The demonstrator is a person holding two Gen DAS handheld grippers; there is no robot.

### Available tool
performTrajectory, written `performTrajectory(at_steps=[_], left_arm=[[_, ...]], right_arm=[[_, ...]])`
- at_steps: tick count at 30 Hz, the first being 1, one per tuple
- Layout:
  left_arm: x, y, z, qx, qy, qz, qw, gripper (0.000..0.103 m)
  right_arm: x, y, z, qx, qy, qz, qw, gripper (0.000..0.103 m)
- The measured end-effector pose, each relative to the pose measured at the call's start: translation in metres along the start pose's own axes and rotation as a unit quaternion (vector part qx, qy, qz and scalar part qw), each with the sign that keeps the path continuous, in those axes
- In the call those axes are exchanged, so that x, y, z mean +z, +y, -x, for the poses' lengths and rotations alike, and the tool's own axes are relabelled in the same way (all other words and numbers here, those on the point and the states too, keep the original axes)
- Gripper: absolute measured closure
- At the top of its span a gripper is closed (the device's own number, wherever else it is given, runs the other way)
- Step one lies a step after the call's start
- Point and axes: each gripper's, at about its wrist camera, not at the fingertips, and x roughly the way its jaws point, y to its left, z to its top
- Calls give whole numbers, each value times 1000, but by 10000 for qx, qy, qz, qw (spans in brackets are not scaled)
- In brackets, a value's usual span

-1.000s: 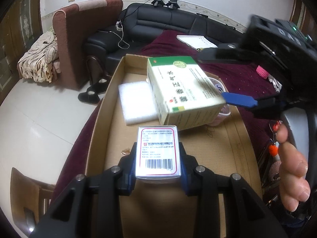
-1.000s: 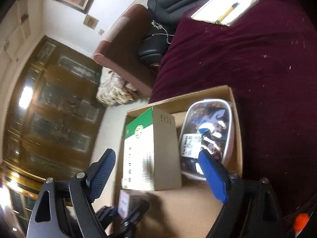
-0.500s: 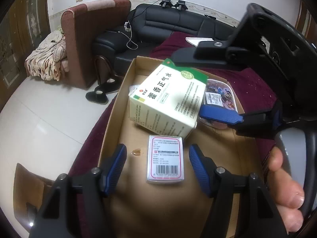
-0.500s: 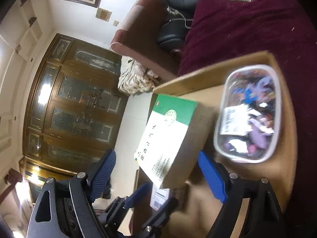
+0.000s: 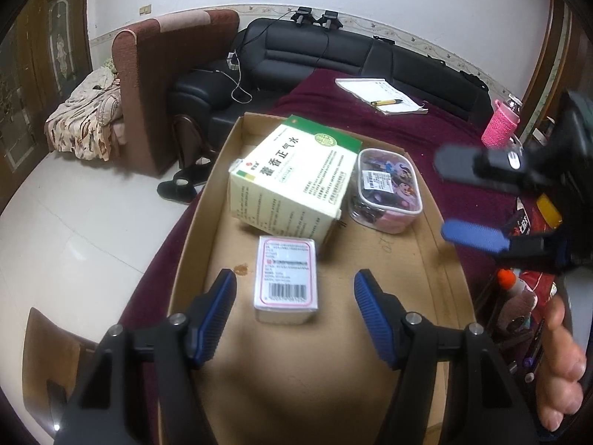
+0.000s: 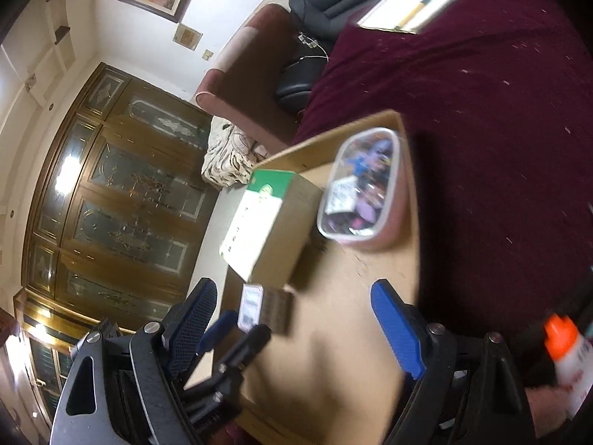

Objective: Organize objects
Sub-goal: 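Move both tools back toward the pink fuzzy roller and markers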

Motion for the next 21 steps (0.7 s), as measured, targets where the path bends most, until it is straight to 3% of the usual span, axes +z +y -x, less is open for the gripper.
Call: performTrajectory(at_steps=[11,15,19,21], left_arm=[[-8,-57,23,-163,-101,-472,9987,36],[-18,-97,25,-415,-36,-744,9964,35],[-31,-138,21,-738,87,-915,9930,35],[-36,-163,16,-831,150,-1094,9904,35]], right_arm=[[-26,-48,113,-56,-675,-17,9977,13],[-41,-84,172,-476,-1244,-25,9911,13],[-47,-124,219,-964,-2064,-256,9734,13],[-44,-140,230,-1193,-2125,-473,9687,12]])
